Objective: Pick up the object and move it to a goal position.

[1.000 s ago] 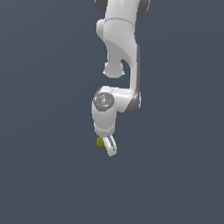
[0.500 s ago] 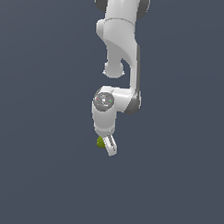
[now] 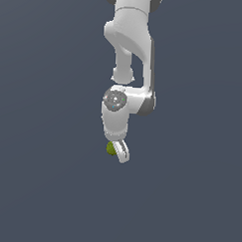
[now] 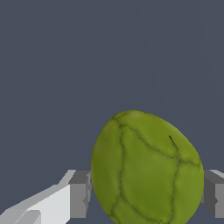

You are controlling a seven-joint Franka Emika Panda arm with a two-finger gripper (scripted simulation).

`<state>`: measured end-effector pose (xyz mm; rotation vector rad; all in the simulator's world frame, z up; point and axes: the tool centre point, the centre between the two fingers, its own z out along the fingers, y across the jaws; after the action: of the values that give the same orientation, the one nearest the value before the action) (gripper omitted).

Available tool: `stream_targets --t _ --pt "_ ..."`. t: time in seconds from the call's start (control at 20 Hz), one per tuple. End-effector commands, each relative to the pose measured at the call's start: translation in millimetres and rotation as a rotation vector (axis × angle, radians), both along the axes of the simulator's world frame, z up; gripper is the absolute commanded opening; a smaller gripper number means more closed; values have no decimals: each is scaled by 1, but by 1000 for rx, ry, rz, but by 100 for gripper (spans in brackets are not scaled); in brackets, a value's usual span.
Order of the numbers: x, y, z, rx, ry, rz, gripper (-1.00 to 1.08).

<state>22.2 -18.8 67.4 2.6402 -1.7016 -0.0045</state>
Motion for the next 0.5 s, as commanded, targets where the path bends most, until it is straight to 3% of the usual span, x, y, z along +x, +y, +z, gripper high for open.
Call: stream_targets --t 0.0,0.45 --pt "-5 4 14 1 -3 0 -100" --pt "-37 27 84 2 -3 0 -100"
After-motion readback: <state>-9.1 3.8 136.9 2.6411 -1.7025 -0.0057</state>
